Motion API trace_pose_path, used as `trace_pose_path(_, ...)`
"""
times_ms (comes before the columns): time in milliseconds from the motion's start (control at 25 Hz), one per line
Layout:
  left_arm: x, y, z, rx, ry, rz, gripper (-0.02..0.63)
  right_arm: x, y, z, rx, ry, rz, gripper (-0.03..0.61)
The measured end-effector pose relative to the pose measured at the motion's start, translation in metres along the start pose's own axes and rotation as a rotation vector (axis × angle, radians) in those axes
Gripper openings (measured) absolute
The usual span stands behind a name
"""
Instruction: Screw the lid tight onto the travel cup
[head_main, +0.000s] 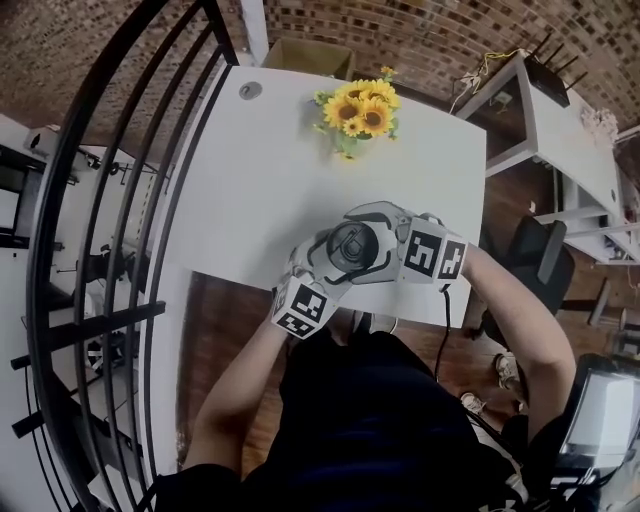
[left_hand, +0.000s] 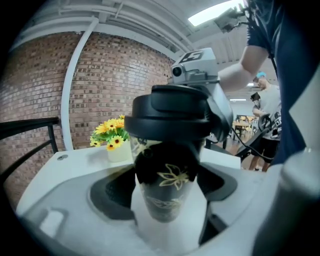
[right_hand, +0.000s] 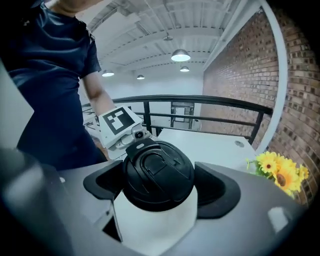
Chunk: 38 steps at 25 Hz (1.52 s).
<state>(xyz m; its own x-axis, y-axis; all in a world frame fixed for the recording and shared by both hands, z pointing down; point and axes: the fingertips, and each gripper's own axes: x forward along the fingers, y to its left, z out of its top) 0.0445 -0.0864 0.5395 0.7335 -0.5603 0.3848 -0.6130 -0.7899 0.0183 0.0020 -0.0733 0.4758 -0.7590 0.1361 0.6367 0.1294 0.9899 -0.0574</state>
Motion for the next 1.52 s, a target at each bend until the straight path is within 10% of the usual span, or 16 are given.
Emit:
trace_pose_path(400, -0.004, 0.000, -0.003, -0.014, -0.003, 0.013, 0.382, -0.009, -0.013, 0.006, 0.288, -0.243, -0.531, 0.453)
trace_pose_path(680, -0.005, 0.003, -0.003, -0.027, 0.000, 0.062, 0.382, -0.015, -0.016, 0.003, 0.448, -0.207, -0.894, 0.448)
trace_pose_path(1080, -0.019, 0.000, -0.010, -0.016, 0.045, 0.158, 0.405, -0.028, -0.008, 0.011, 0.402, -0.277, -0.819, 0.448)
trace_pose_path(1280, -0.073, 0.017, -0.020, -0.129, 0.033, 0.217, 0.403, -0.091, -0.008, -0.002, 0.439, -0.323, -0.922, 0.448)
trace_pose_path(1520, -0.132, 0.024, 0.064, -0.211, -0.149, 0.281, 0.315, -0.168, -0.014, -0.012, 0.620, -0.517, -1.014, 0.416)
